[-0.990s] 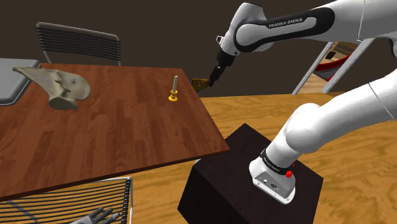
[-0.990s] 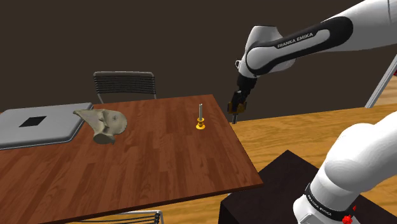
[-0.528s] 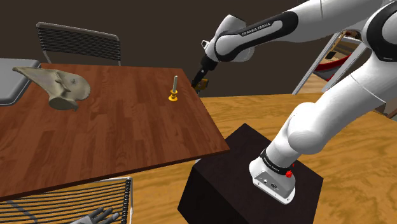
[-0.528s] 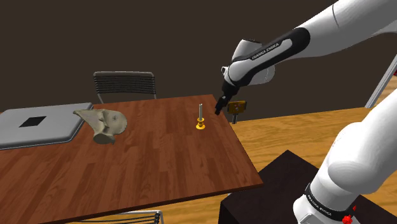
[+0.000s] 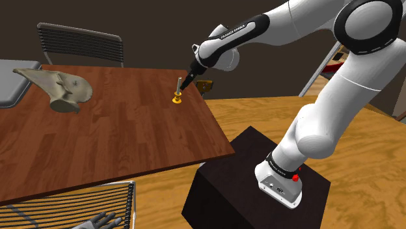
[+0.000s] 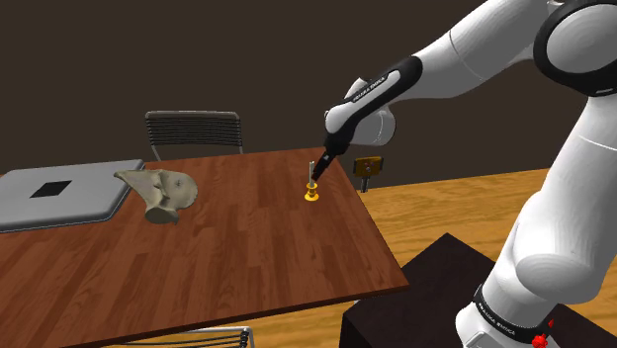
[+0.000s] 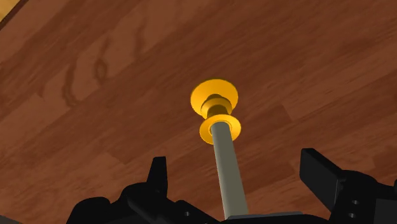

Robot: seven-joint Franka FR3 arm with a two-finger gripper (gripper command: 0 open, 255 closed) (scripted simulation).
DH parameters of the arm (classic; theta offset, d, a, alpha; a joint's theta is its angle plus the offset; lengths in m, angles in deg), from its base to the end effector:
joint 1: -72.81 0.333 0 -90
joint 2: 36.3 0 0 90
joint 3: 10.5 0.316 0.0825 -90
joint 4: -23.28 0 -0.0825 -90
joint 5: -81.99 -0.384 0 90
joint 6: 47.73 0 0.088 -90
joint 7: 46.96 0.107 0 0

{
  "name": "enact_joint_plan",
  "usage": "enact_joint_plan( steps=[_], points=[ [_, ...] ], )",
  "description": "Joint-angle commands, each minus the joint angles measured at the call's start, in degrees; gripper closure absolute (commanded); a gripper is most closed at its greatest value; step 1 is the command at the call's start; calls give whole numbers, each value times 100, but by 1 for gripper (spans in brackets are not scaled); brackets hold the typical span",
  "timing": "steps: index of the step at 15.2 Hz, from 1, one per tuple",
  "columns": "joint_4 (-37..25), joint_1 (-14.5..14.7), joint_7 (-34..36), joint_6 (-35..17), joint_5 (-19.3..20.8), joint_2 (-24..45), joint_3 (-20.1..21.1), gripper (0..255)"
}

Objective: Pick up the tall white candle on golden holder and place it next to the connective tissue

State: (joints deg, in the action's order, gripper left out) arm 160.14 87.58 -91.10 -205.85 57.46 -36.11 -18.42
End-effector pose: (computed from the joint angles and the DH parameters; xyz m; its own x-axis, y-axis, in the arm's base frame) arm 0.5217 0.0452 0.3531 0.7887 0.4546 0.4139 0.4962 -0.8682 0.0081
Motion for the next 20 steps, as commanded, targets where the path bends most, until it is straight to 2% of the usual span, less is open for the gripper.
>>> enact_joint_plan(
  steps=[1, 6, 14, 15, 20],
  points=[
    [-78, 33, -154, -150, -200, 204, 36, 0],
    [-262, 33, -490, -428, -640, 688, 147, 0],
    [-261, 28, -488, -427, -637, 687, 153, 0],
    [-261, 28, -488, -427, -637, 687, 153, 255],
    [-263, 28, -486, -426, -635, 687, 152, 255]
  ],
)
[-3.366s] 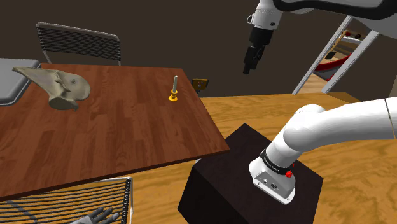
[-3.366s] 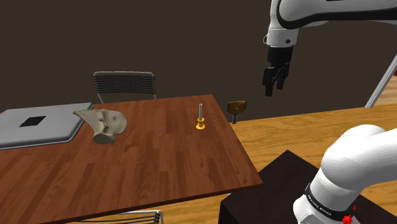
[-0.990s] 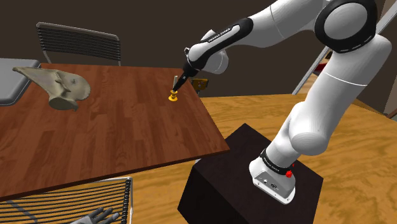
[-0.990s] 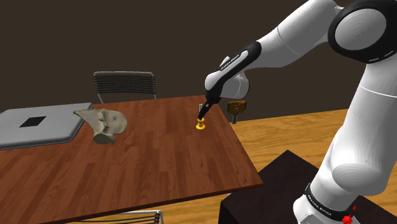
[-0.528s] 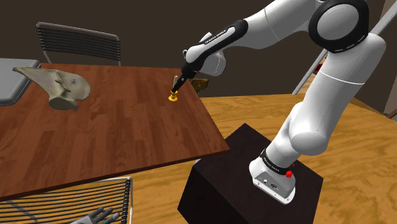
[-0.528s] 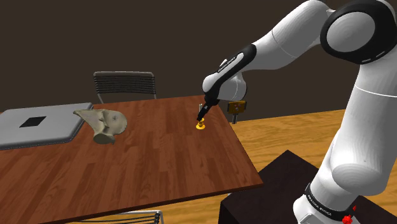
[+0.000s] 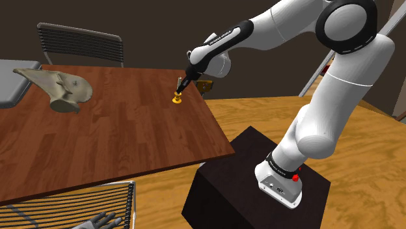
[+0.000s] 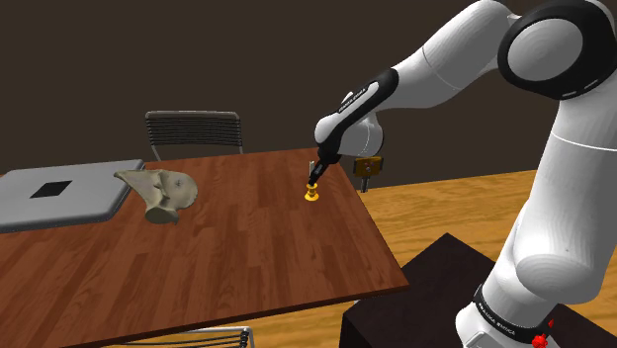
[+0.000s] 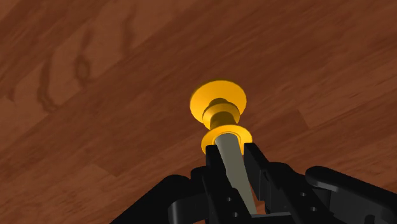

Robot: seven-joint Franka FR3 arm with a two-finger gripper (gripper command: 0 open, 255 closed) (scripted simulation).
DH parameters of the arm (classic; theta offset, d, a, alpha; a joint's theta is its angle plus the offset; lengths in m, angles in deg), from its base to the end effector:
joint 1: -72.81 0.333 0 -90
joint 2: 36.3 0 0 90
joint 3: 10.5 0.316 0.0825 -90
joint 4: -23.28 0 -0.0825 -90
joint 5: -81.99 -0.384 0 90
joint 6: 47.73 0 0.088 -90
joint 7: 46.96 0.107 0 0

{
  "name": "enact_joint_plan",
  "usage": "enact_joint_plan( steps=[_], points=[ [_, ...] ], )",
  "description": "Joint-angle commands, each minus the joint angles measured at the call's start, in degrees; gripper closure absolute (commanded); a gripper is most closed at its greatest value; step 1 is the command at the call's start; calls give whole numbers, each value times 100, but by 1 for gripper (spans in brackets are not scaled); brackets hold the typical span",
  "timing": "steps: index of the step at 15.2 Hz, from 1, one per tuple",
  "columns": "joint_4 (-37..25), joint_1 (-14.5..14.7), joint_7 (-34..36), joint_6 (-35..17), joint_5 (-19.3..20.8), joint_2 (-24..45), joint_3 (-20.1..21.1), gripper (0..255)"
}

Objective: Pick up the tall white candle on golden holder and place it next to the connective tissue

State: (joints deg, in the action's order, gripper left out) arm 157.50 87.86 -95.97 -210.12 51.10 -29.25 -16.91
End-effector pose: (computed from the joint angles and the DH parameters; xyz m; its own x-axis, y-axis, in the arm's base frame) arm 0.5381 0.0552 0.3166 0.7847 0.4563 0.4194 0.4985 -0.8668 0.0105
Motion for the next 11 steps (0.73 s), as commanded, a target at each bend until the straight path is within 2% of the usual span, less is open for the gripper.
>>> enact_joint_plan(
  steps=[1, 4, 11],
  points=[
    [0, 0, 0, 1, 0, 1, 0, 255],
    [1, 0, -3, -1, -3, 2, 1, 255],
    [-55, 54, 559, 440, 628, -423, -151, 255]
  ],
)
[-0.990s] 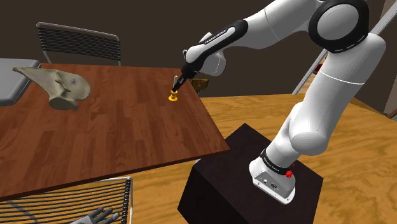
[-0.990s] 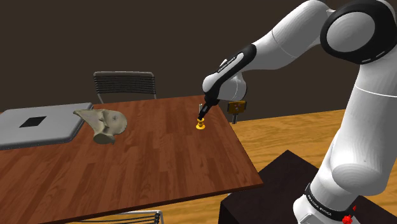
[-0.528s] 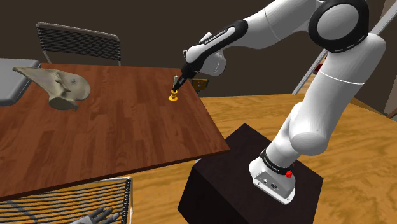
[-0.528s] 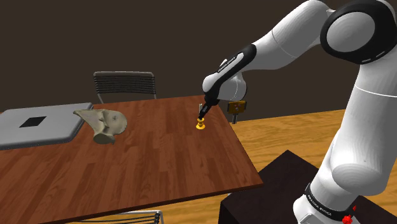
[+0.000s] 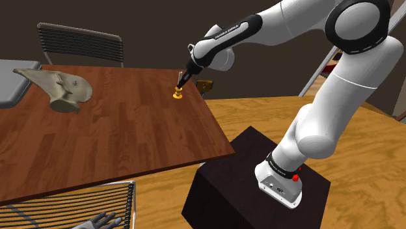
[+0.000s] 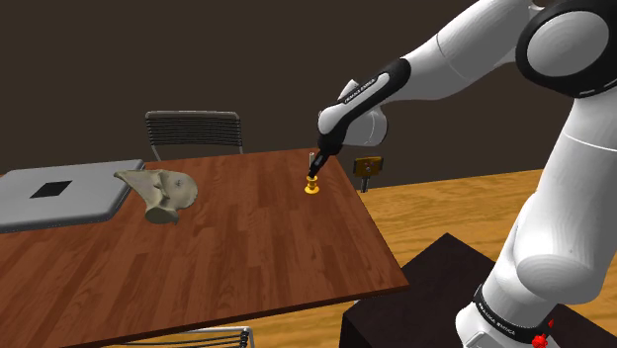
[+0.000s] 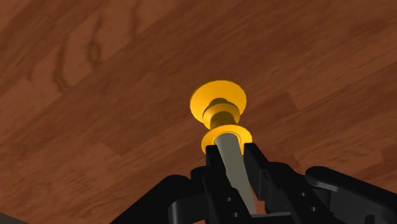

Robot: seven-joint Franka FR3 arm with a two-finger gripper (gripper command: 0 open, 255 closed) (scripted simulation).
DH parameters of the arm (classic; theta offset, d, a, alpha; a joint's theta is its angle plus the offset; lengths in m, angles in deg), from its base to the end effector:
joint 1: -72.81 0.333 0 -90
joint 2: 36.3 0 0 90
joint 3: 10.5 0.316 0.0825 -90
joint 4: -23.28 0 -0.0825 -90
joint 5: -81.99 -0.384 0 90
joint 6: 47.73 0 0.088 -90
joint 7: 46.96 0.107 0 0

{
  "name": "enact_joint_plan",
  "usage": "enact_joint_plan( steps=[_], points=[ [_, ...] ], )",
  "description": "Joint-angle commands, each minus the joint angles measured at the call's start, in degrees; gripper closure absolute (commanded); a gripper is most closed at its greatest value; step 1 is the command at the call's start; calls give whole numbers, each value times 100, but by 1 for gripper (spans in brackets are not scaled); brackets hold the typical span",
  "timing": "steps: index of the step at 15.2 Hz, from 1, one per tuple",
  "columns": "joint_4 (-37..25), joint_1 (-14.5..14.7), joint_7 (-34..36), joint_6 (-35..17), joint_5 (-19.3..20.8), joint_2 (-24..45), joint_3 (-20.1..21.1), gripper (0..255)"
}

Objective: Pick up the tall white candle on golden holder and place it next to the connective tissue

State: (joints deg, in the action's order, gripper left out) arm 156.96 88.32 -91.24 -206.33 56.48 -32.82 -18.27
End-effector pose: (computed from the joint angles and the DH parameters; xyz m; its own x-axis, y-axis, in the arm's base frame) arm 0.5386 0.0548 0.3481 0.7846 0.4565 0.4196 0.4988 -0.8667 0.0103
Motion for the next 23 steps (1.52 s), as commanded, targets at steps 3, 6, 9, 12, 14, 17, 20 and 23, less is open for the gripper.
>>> enact_joint_plan(
  steps=[3, 6, 9, 12, 14, 17, 20, 23],
  points=[
    [-52, 6, 286, 261, 315, -231, -46, 255],
    [-118, -5, 462, 467, 510, -386, -63, 255],
    [-198, -22, 617, 678, 680, -530, -70, 255],
    [-291, -40, 754, 893, 826, -662, -72, 255],
    [-360, -52, 836, 1037, 913, -744, -71, 255],
    [-474, -71, 947, 1256, 1027, -858, -67, 255],
    [-601, -88, 1046, 1476, 1126, -960, -62, 255],
    [-739, -104, 1134, 1698, 1211, -1051, -56, 255]
  ],
)
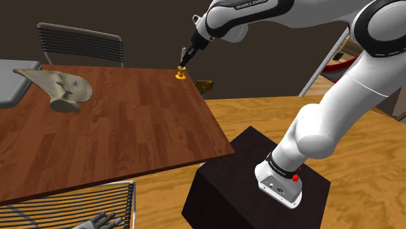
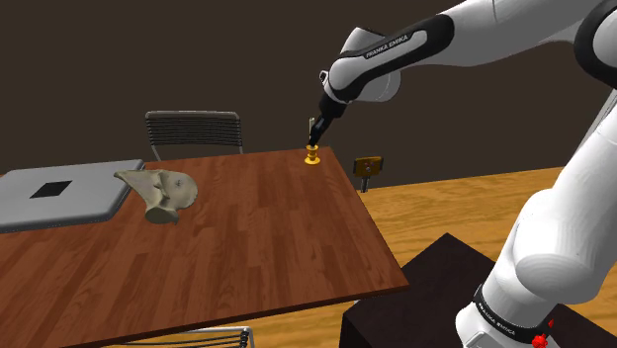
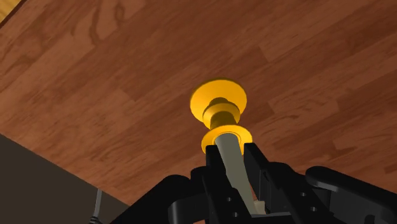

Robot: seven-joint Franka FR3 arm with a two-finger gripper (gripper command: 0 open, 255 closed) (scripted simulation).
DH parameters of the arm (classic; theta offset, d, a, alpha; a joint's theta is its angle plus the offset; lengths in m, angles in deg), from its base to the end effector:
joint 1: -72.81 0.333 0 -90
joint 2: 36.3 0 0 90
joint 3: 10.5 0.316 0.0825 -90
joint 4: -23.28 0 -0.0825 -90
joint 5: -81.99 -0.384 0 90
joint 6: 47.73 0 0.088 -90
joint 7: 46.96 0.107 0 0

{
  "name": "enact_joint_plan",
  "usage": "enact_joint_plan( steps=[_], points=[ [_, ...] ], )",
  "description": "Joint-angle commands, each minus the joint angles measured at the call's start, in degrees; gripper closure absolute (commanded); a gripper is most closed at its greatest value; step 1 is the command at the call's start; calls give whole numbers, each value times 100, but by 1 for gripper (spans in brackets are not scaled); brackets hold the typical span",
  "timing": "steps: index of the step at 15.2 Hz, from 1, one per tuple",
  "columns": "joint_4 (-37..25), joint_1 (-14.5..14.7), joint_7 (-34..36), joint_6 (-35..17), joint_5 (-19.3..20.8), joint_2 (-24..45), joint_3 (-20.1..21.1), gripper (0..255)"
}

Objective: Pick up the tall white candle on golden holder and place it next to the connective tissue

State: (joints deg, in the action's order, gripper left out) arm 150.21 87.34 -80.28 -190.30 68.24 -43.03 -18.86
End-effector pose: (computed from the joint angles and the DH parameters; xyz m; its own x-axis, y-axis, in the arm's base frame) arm 0.5377 0.0552 0.4683 0.7845 0.4565 0.4198 0.4988 -0.8667 0.0105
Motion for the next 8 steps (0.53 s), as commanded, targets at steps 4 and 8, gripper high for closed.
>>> enact_joint_plan(
  steps=[4, 8],
  points=[
    [-266, -25, 143, 391, 131, -134, 11, 255],
    [-487, -40, 234, 689, 211, -217, 18, 255]
  ],
)
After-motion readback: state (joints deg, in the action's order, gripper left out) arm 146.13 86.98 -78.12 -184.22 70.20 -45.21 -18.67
